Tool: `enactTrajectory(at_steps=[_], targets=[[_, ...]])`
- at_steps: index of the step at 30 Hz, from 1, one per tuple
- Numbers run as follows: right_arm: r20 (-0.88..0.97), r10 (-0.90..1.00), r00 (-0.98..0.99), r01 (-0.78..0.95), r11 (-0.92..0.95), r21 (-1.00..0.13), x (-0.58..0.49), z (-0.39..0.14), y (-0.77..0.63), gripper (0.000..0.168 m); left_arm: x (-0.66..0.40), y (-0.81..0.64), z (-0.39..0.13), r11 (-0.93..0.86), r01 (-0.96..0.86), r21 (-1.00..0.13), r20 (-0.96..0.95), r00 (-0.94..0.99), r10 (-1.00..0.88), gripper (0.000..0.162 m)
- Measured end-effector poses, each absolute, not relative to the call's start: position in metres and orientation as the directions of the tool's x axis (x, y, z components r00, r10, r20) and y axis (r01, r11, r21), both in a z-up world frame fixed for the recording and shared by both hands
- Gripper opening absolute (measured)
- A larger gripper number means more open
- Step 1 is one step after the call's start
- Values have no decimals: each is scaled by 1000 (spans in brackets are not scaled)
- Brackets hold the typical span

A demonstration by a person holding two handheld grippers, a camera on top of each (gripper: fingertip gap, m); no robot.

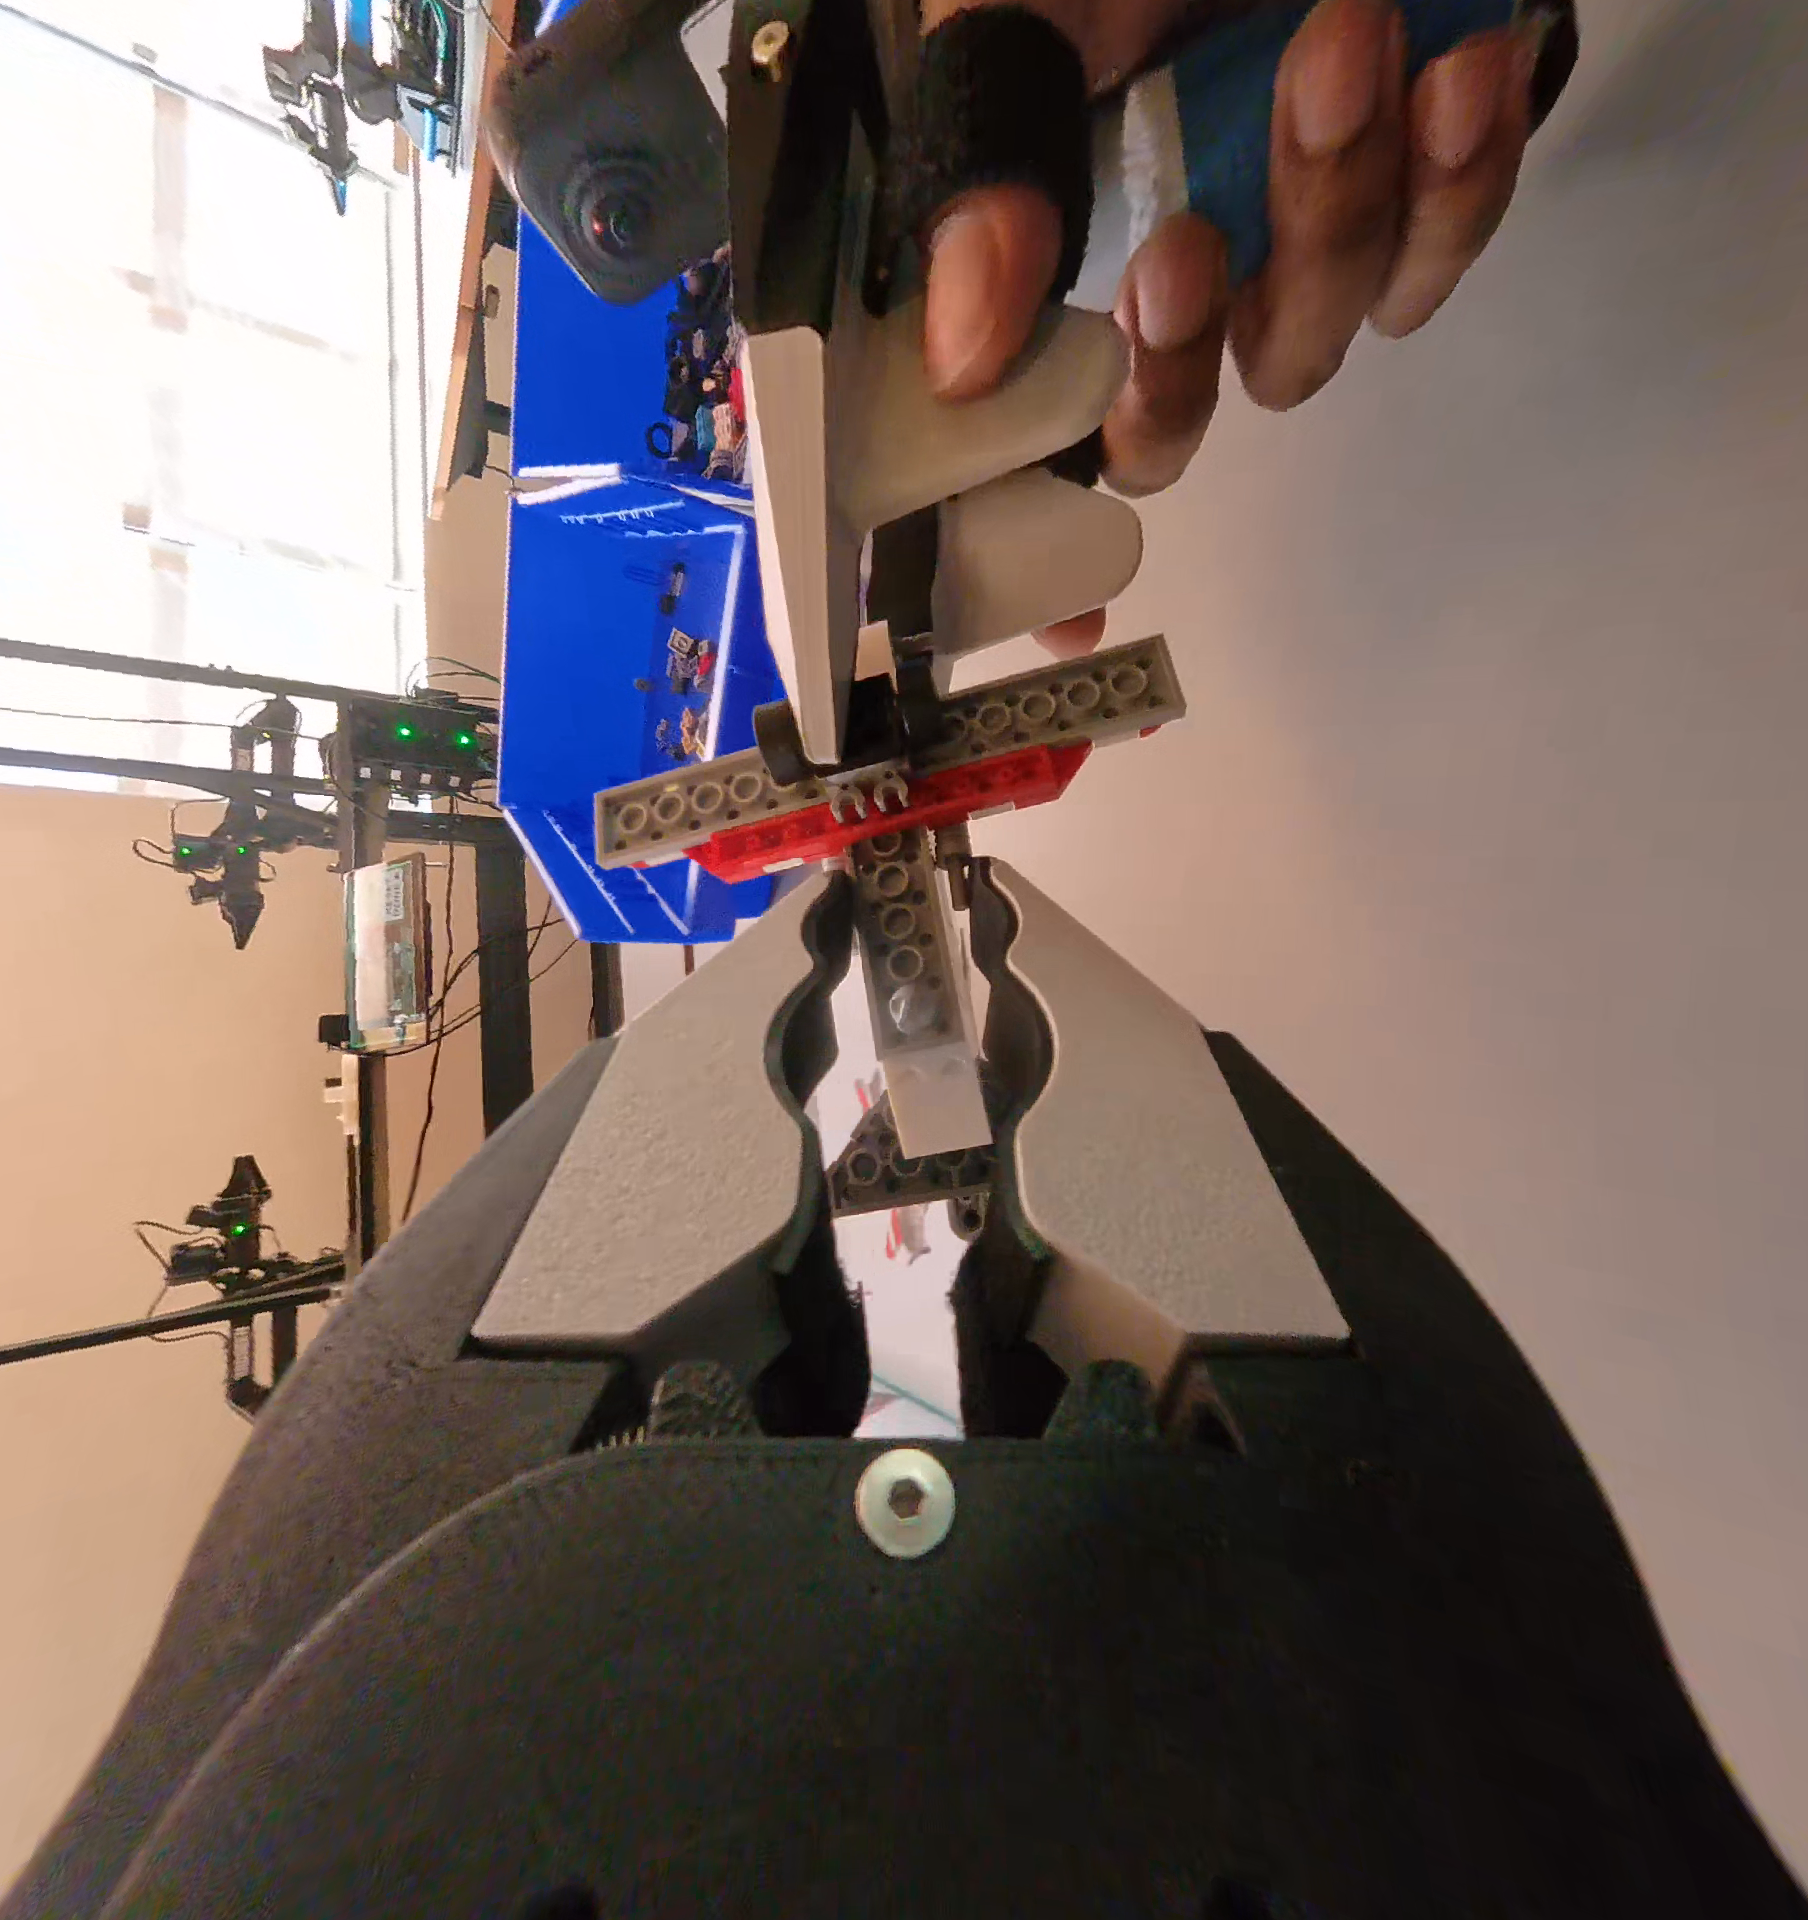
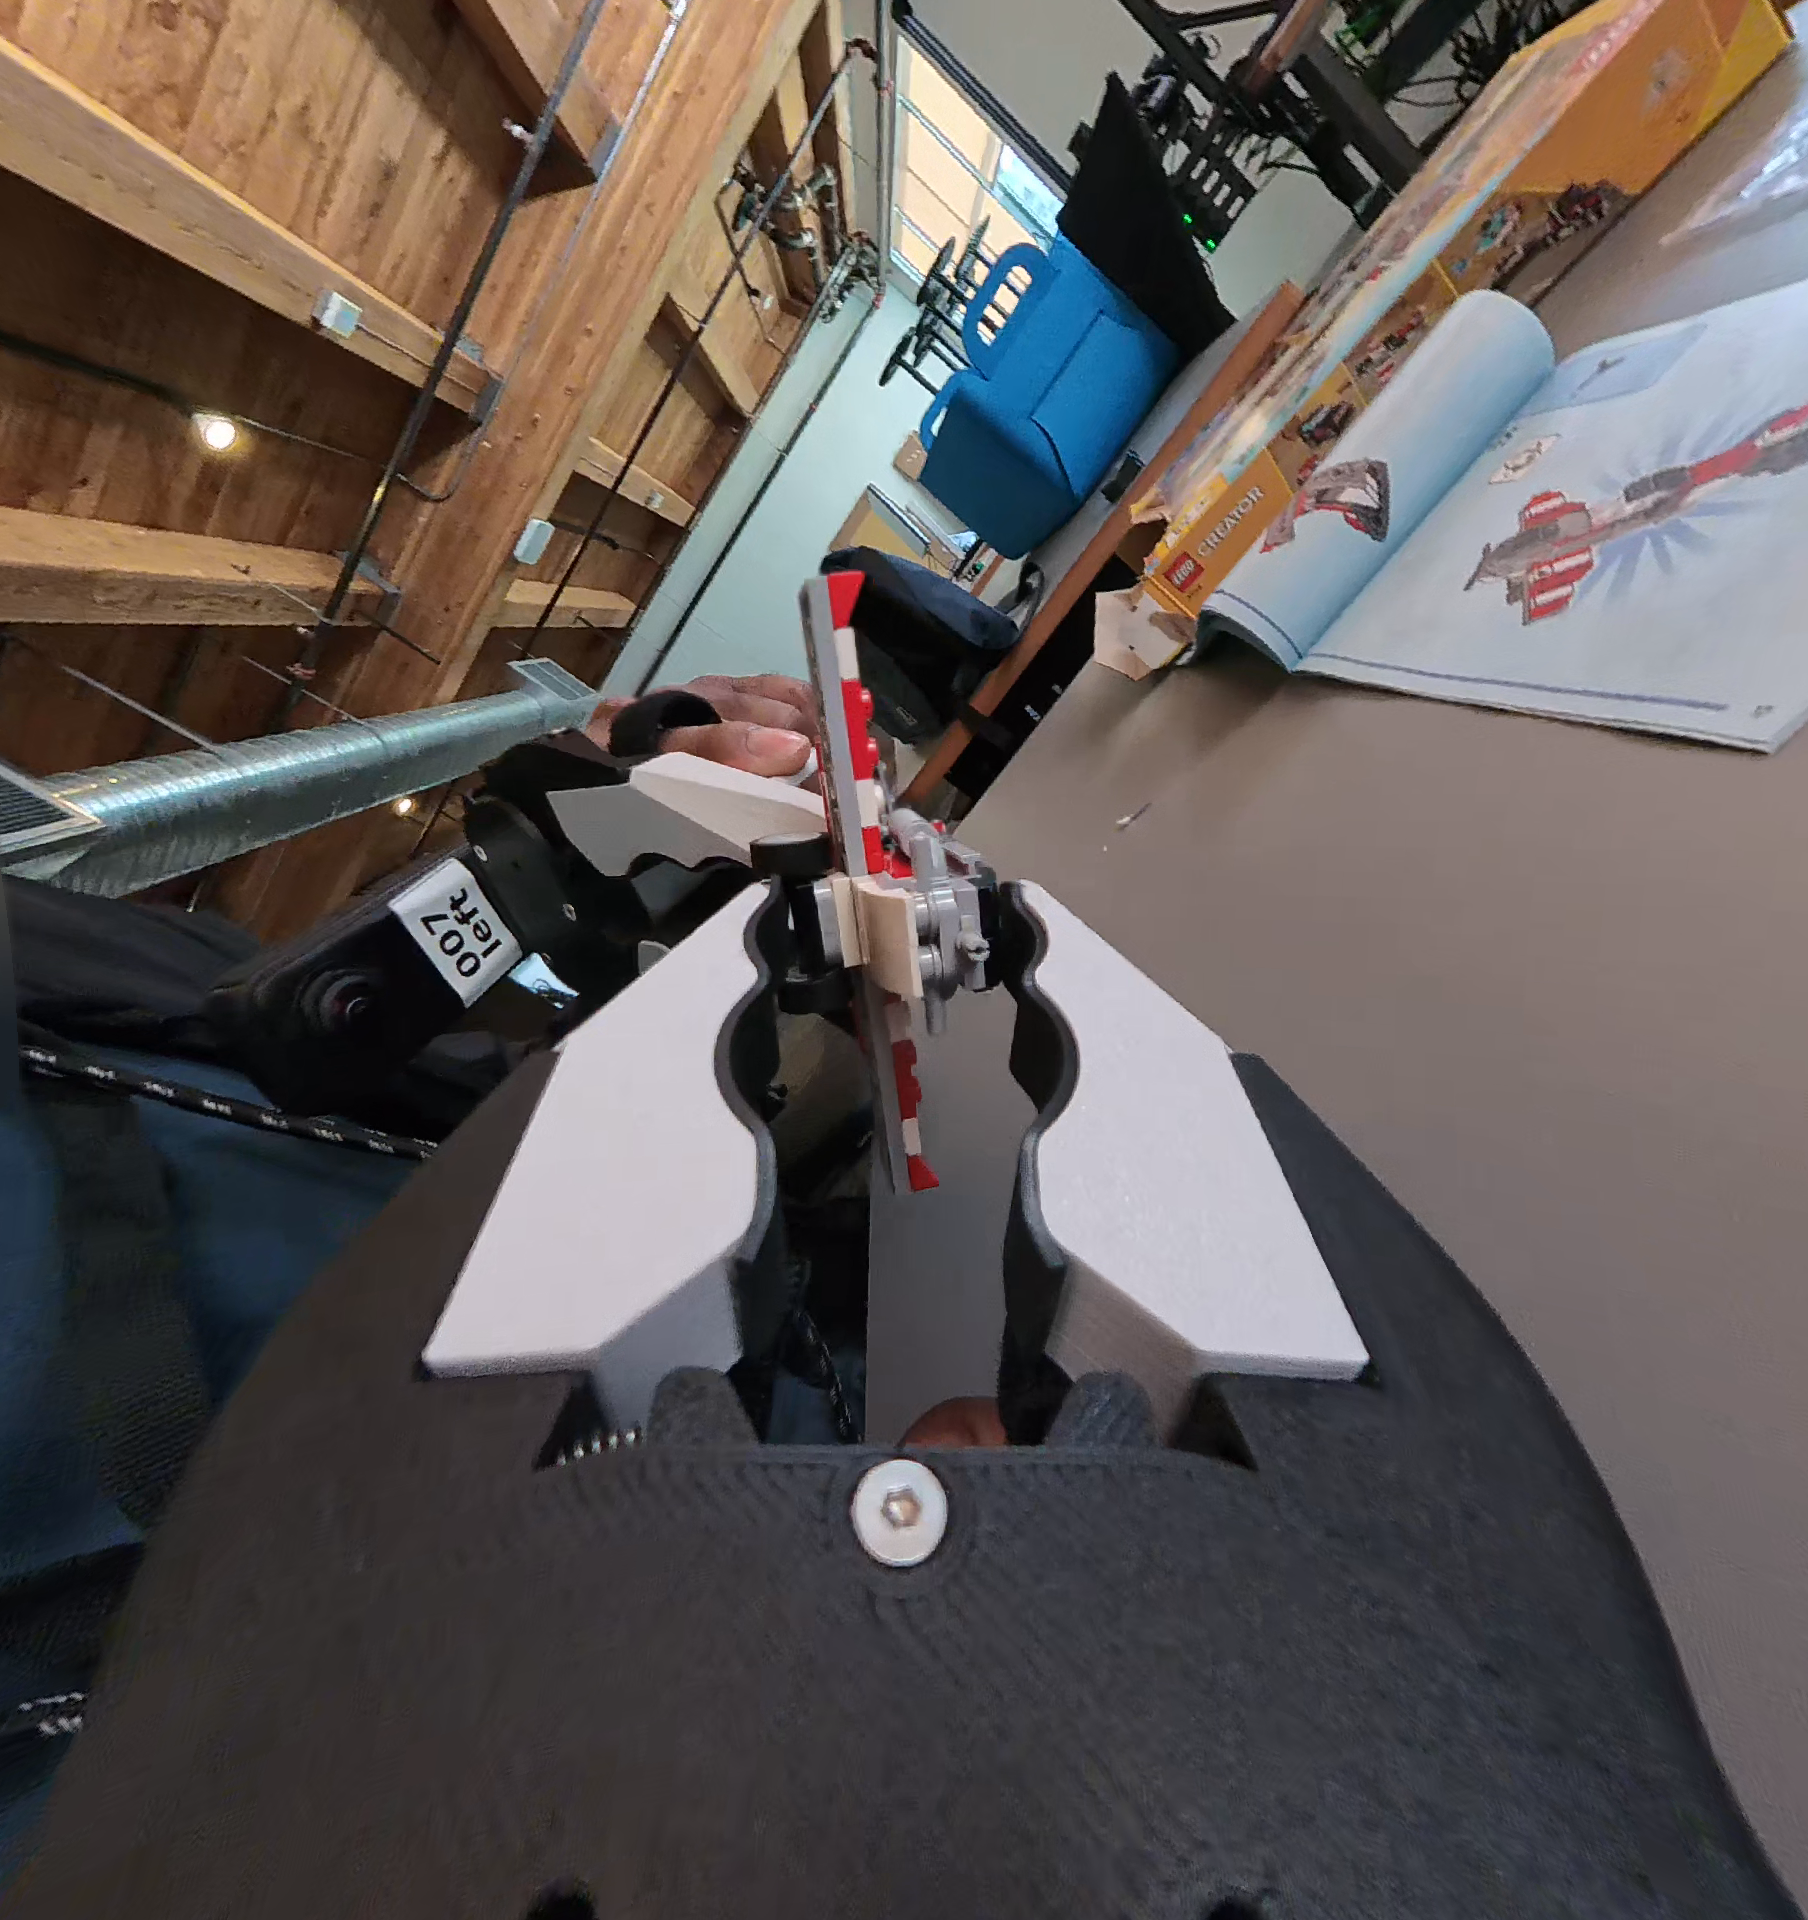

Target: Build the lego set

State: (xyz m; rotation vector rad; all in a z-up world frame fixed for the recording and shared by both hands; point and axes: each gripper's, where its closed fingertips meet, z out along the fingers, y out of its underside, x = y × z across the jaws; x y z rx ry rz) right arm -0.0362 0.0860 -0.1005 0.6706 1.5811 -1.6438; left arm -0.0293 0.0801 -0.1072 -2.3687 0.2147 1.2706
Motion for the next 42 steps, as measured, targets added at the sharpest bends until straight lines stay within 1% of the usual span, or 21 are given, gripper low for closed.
enactTrajectory(at_steps=[6, 13, 26, 34, 37, 40, 42], targets=[[-752, -209, -625, 770, -6, -638, -35, -90, 87, 40, -29, 81, -96, -898, -373, -231, -848, 530, -2, 22], [-715, -224, -663, 740, -50, -670, -33, -81, 88, 39, -28, 82, -86, -896, -401, -191, -860, 509, -44, 21], [-700, -212, -682, 725, -65, -686, -35, -78, 92, 37, -30, 86, -84, -897, -398, -191, -855, 516, -47, 21], [-749, -159, -643, 762, -30, -647, -39, -92, 86, 37, -36, 77, -99, -901, -342, -266, -848, 528, 50, 22], [-758, -130, -640, 765, -10, -644, -39, -96, 85, 49, -38, 73, -106, -912, -317, -262, -846, 530, 59, 22], [-755, -90, -650, 757, 14, -653, -40, -102, 84, 48, -38, 71, -109, -916, -306, -259, -842, 536, 59, 22], [-748, -65, -660, 749, 23, -662, -41, -106, 84, 44, -38, 72, -111, -917, -306, -255, -841, 538, 55, 22]])
